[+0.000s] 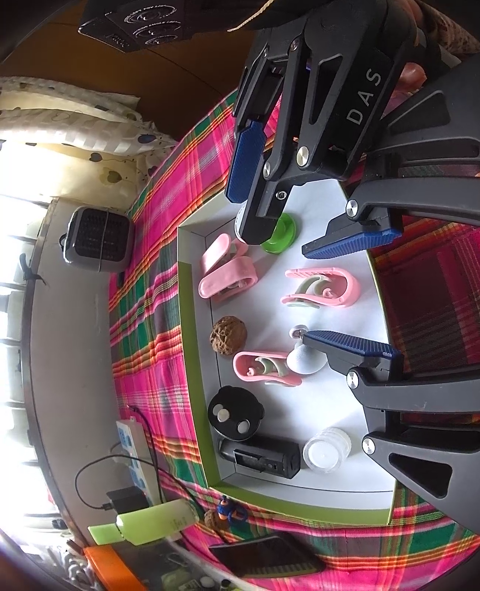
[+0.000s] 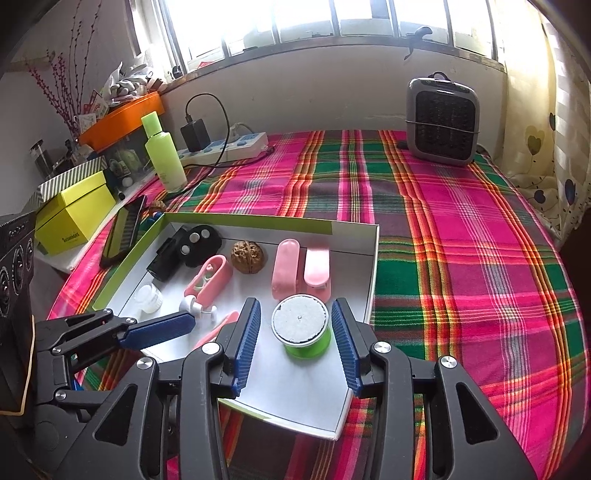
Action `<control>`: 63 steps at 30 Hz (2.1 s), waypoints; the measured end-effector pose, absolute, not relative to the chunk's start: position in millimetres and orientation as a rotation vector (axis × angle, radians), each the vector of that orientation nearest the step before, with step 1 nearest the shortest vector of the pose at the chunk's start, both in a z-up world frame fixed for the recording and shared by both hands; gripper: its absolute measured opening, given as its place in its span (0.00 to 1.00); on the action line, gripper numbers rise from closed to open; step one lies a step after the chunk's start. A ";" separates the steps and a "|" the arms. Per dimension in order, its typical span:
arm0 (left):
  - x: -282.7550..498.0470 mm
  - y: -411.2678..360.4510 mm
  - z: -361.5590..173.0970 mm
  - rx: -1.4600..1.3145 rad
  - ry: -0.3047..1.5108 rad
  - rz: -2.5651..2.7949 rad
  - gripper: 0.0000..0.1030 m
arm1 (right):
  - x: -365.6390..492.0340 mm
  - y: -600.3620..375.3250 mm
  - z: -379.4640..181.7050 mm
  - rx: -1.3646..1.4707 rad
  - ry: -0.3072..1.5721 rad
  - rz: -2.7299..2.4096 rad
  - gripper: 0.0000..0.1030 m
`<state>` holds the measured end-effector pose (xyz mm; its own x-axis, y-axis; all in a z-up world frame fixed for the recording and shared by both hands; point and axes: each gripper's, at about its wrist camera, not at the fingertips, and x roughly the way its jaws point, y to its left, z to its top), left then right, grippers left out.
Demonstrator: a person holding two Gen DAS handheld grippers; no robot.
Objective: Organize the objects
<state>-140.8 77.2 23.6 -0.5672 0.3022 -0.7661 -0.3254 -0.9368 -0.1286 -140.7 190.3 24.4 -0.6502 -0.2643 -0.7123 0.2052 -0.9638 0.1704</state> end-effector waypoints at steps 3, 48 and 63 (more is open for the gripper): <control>-138.5 75.0 24.9 -1.214 0.042 2.517 0.38 | -137.0 191.1 26.9 1.150 -0.120 -2.639 0.41; -37.8 27.5 4.3 -1.323 0.021 2.752 0.42 | -29.7 162.9 -3.5 1.329 0.006 -2.732 0.44; -37.0 25.8 2.1 -1.310 0.040 2.761 0.50 | -23.5 160.7 -4.9 1.359 0.035 -2.808 0.56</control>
